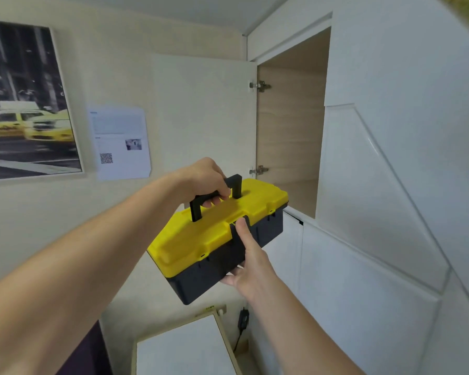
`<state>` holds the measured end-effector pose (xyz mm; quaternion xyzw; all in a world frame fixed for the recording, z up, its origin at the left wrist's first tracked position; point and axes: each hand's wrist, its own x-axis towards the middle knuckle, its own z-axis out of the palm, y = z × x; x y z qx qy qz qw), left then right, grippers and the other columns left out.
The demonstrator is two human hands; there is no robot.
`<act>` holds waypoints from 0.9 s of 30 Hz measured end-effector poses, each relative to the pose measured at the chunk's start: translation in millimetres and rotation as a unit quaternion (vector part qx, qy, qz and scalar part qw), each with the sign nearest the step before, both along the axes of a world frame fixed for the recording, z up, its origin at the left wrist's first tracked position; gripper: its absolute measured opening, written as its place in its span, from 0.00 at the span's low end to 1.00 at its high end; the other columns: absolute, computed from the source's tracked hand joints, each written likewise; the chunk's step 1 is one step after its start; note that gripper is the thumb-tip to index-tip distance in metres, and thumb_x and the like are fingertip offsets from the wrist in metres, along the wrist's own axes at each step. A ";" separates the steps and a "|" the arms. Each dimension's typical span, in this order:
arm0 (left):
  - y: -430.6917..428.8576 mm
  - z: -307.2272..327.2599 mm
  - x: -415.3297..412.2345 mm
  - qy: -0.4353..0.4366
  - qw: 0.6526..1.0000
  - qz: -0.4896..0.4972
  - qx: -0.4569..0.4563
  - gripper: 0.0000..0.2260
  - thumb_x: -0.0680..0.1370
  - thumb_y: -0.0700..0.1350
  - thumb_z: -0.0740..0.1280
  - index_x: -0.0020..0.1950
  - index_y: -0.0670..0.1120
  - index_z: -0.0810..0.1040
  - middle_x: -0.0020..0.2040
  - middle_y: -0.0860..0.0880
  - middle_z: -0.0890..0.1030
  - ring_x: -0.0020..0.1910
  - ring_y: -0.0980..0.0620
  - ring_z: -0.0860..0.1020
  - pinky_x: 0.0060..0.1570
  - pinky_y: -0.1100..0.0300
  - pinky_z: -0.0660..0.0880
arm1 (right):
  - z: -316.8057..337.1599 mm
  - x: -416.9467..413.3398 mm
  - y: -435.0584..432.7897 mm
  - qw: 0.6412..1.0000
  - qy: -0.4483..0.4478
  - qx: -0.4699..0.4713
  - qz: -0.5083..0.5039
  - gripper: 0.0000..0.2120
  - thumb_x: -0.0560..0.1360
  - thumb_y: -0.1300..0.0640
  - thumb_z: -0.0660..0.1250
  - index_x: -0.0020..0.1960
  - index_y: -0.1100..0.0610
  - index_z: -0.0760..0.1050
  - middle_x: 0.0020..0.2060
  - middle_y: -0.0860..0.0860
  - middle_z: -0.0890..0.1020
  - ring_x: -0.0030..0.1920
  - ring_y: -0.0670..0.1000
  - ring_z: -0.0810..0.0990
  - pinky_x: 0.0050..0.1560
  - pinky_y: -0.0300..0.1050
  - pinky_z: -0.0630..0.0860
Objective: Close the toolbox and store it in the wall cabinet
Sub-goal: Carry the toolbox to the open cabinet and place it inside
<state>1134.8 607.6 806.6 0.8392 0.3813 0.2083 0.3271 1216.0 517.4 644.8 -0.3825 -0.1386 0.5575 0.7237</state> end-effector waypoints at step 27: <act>293.0 10.7 325.6 -0.016 0.988 -0.156 -0.002 0.04 0.74 0.34 0.69 0.41 0.34 0.80 0.28 0.42 0.76 0.19 0.50 0.70 0.23 0.58 0.69 | 24.8 280.0 270.1 0.975 -0.091 -0.040 -0.199 0.36 0.63 0.34 0.74 0.66 0.49 0.71 0.56 0.55 0.82 0.53 0.61 0.81 0.48 0.65 0.81</act>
